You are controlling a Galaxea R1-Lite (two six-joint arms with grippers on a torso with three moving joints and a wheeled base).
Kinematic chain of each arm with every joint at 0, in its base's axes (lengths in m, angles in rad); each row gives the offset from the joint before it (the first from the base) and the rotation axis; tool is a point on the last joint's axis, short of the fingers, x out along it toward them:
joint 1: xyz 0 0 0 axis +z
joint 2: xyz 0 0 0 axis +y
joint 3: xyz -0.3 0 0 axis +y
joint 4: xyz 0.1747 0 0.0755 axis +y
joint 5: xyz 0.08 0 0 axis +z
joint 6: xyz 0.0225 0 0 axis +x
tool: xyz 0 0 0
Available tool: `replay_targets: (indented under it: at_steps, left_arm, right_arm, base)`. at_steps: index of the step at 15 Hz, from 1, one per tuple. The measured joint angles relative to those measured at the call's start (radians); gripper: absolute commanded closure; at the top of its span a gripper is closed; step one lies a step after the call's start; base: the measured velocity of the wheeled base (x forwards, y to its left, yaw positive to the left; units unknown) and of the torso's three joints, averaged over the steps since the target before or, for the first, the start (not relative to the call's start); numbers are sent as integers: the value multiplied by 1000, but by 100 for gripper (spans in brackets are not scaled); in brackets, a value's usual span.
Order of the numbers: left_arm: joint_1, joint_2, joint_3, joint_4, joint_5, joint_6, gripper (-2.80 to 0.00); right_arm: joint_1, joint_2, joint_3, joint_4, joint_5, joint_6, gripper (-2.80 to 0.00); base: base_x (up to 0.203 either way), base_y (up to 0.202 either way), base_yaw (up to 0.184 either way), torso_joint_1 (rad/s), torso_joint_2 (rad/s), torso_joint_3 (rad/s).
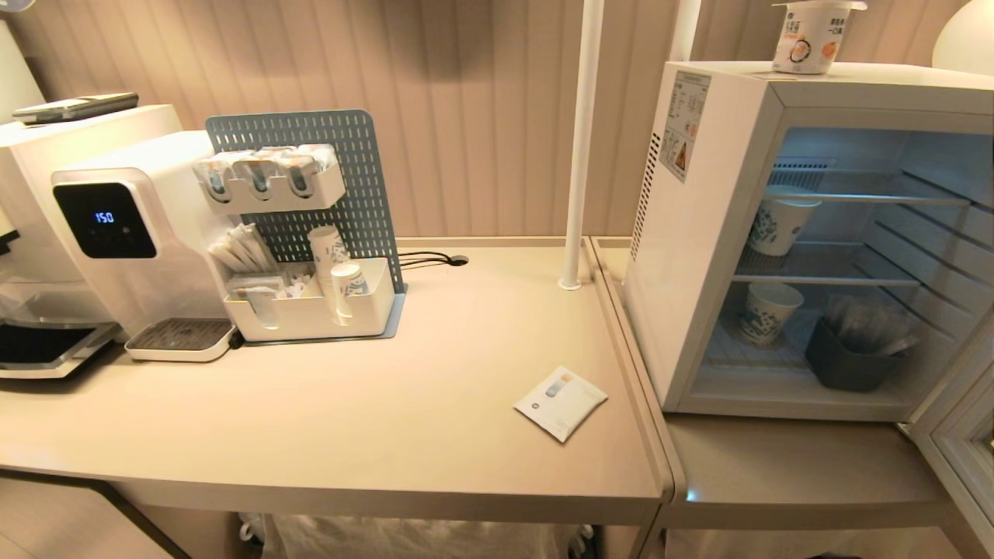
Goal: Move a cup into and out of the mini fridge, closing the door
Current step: Close the freezer door
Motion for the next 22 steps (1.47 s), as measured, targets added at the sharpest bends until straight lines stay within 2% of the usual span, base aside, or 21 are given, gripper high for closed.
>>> replay_targets:
  at_steps: [1,3,6,8,9,11,14,17,20,22]
  left_arm:
    - [0,0,0,0,0,0,0]
    - [0,0,0,0,0,0,0]
    - [0,0,0,0,0,0,0]
    - [0,0,0,0,0,0,0]
    - [0,0,0,0,0,0,0]
    - [0,0,0,0,0,0,0]
    - [0,0,0,0,1,0,0]
    - [0,0,0,0,0,0,0]
    - [0,0,0,0,0,0,0]
    - [-1,0,0,0,0,0,0]
  right_arm:
    - [-3,-8,36,-55,0,-12,0]
    - [-4,-16,87,-131,57,-32,0]
    - [-5,-21,134,-226,244,-37,0]
    - [-5,-22,141,-235,335,-80,0]
    - [-5,-23,141,-233,332,-110,0]
    - [-5,-23,142,-228,261,-145,0]
    - [-39,-20,140,-222,185,-155,0]
    - [-143,-10,130,-205,212,-157,0]
    - [-203,-18,141,-147,210,-107,0]
    - [-282,-20,141,-146,232,-110,0]
  base:
    - [0,0,0,0,0,0]
    - [0,0,0,0,0,0]
    - [0,0,0,0,0,0]
    - [0,0,0,0,0,0]
    - [0,0,0,0,0,0]
    - [0,0,0,0,0,0]
    - [0,0,0,0,0,0]
    - [0,0,0,0,0,0]
    - [0,0,0,0,0,0]
    - [0,0,0,0,0,0]
